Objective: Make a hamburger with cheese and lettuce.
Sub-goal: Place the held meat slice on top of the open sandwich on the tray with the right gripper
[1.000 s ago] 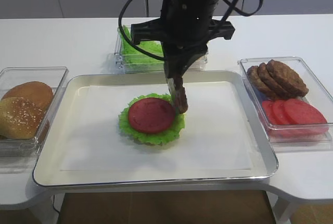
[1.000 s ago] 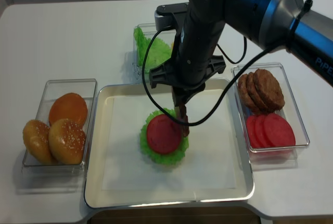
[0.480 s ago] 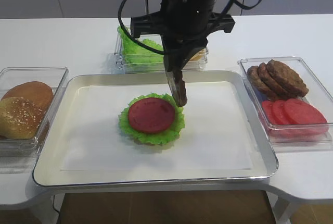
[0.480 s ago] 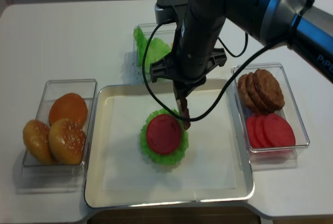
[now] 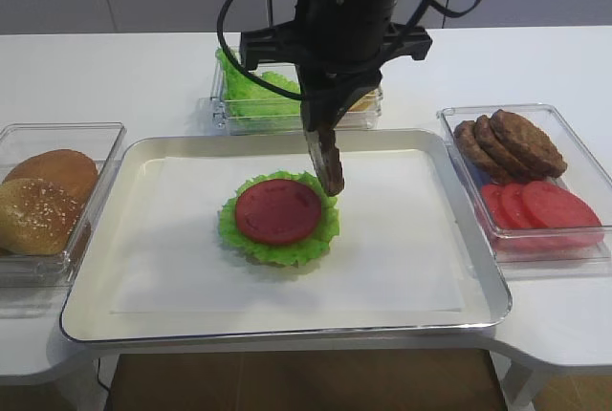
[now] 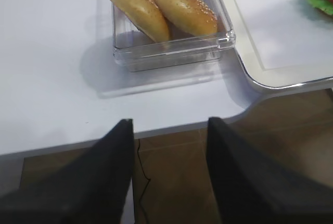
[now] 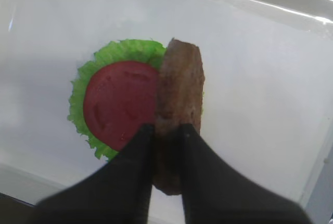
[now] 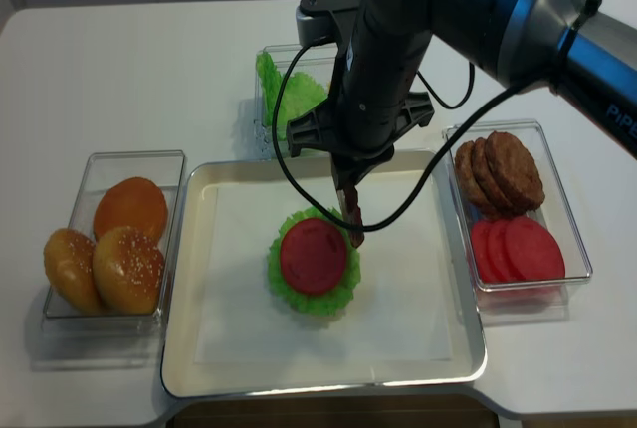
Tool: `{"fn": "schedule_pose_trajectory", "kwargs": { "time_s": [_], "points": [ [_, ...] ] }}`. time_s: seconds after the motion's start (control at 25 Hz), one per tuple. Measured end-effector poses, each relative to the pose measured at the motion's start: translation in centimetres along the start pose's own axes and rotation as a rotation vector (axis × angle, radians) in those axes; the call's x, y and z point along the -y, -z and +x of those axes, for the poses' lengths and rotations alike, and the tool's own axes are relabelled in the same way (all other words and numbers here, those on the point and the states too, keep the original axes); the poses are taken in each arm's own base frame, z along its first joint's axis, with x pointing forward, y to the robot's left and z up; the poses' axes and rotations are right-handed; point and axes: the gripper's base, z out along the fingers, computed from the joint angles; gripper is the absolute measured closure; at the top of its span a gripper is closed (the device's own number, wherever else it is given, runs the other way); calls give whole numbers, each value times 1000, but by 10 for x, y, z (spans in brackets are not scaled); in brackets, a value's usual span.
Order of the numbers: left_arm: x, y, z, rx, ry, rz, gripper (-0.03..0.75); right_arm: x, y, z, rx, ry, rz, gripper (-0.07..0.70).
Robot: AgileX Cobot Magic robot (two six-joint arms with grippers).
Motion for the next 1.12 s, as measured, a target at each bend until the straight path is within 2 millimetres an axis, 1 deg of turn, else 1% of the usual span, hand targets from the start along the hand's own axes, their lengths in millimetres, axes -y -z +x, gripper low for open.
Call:
{"fn": "schedule_pose_trajectory", "kwargs": {
  "time_s": [0.12, 0.32, 1.12],
  "points": [
    [0, 0, 0, 0, 0, 0, 373, 0, -1, 0, -2, 0, 3, 505],
    [0, 0, 0, 0, 0, 0, 373, 0, -9, -2, -20, -2, 7, 505],
    [0, 0, 0, 0, 0, 0, 373, -1, -9, -1, -26, -9, -11, 505]
  ]
}}
